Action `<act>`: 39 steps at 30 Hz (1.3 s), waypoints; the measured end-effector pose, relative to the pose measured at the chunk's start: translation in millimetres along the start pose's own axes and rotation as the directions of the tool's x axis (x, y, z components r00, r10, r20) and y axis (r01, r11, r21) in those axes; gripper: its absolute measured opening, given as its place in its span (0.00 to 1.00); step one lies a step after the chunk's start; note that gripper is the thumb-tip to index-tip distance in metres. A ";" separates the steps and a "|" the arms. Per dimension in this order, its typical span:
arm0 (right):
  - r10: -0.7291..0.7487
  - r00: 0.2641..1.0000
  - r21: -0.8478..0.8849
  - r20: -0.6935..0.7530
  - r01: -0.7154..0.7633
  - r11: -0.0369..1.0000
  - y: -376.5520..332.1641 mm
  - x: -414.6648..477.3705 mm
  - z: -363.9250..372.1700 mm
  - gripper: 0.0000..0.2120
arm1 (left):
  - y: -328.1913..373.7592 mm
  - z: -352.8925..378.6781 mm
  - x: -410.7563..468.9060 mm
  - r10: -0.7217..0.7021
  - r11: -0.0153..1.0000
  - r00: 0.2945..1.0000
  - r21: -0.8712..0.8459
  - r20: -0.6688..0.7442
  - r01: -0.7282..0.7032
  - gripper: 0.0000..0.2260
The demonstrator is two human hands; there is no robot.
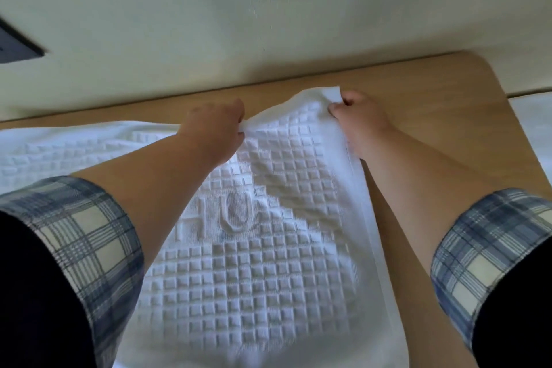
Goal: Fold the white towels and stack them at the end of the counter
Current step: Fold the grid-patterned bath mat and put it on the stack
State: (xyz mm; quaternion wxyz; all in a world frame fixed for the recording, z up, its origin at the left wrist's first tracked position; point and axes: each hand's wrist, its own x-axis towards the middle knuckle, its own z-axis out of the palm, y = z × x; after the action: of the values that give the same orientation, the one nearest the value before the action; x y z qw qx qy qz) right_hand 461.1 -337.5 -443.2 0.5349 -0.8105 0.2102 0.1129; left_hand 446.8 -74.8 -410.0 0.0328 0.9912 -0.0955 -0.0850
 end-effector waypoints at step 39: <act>-0.115 0.990 -0.811 0.078 0.130 0.570 121.8 -262.0 77.8 0.30 | 12.2 111.3 -234.3 0.370 0.928 0.905 -0.047 0.210 -0.369 0.35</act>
State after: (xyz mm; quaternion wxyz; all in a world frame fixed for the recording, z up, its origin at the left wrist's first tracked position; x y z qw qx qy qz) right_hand 176.0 -250.1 -467.4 0.1118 -0.9769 0.0743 0.1662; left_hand 198.5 -46.6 -480.5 0.0409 0.9400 -0.2842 -0.1843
